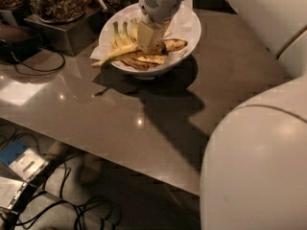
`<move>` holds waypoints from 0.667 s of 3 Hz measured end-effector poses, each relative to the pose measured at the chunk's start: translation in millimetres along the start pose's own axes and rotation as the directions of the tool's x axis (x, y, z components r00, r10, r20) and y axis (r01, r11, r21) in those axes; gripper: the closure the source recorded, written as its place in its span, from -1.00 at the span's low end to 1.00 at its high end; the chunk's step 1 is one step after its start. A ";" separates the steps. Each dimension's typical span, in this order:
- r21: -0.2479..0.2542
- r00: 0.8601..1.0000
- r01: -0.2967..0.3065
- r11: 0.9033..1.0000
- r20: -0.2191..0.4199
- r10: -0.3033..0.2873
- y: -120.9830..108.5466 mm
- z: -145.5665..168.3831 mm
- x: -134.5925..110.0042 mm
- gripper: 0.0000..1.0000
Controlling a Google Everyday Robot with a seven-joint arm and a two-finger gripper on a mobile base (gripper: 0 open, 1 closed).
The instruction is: Pick banana from white bowl
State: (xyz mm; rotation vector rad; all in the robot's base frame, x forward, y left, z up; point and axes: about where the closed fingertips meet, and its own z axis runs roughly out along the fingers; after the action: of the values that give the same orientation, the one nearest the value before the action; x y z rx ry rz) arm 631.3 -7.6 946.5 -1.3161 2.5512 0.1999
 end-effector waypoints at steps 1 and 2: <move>0.009 0.998 0.033 0.999 0.058 -0.033 14.1 -20.4 5.0 1.00; -0.013 0.994 0.042 0.999 0.103 -0.040 24.0 -35.4 25.2 1.00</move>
Offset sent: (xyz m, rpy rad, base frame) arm -0.0697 -0.0368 0.0360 0.1415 -0.0551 0.0560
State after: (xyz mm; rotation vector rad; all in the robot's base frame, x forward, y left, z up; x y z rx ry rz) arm 591.8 -21.8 973.1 -1.3271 2.4400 0.2714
